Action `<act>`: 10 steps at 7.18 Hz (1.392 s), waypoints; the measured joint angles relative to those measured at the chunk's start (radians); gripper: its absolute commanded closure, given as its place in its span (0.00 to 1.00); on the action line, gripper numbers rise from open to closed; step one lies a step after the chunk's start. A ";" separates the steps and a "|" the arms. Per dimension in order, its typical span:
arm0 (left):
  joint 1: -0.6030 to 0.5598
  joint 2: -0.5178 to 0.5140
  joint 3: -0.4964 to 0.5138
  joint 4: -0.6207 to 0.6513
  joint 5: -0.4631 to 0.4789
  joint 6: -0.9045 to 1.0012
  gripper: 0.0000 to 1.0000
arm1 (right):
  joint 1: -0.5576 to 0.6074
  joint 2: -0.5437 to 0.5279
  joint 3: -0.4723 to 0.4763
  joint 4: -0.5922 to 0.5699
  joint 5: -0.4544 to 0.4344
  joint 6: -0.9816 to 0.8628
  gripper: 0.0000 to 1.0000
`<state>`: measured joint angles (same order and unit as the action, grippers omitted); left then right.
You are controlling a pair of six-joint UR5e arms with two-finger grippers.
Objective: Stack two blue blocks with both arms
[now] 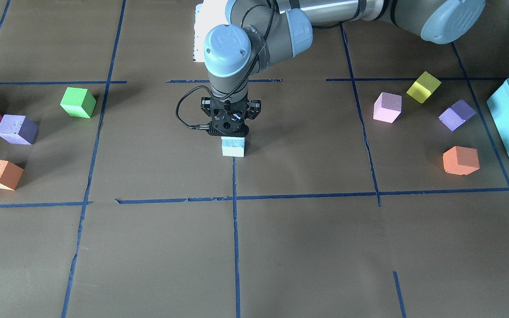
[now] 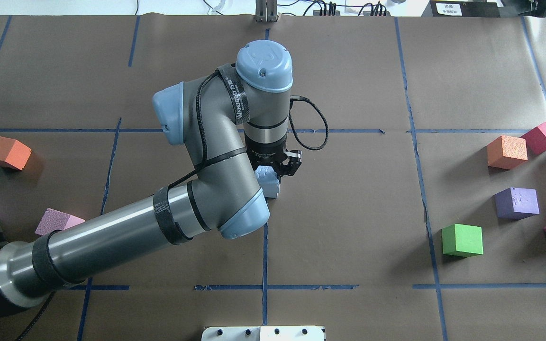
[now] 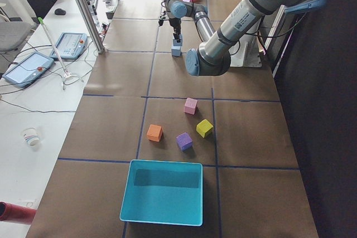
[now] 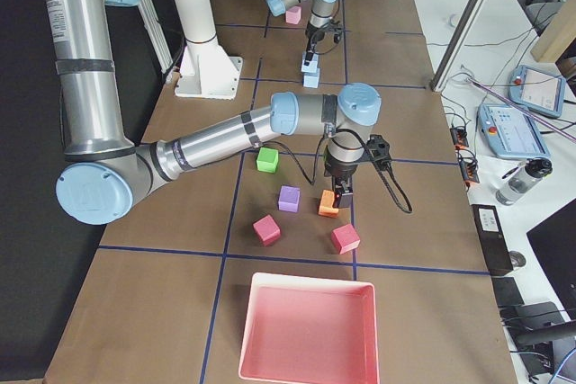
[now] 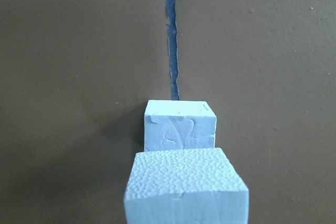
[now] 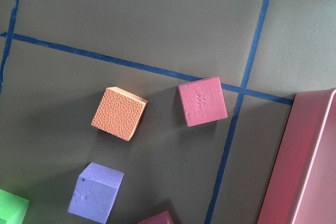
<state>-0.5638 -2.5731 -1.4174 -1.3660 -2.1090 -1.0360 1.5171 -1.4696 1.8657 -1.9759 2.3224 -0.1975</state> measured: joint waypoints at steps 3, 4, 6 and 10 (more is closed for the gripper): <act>0.001 -0.001 0.012 -0.014 0.007 0.003 0.92 | 0.001 0.001 0.000 0.000 0.000 0.001 0.00; 0.000 0.000 0.012 -0.014 0.007 0.004 0.84 | 0.001 0.002 0.000 0.000 0.000 0.001 0.00; -0.001 0.000 0.012 -0.015 0.007 0.004 0.60 | 0.000 0.005 0.000 0.000 -0.001 0.001 0.00; -0.001 0.002 0.013 -0.016 0.011 0.002 0.33 | 0.001 0.006 0.001 -0.001 -0.001 0.001 0.00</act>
<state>-0.5645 -2.5712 -1.4042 -1.3821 -2.0976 -1.0338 1.5186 -1.4634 1.8667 -1.9768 2.3210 -0.1963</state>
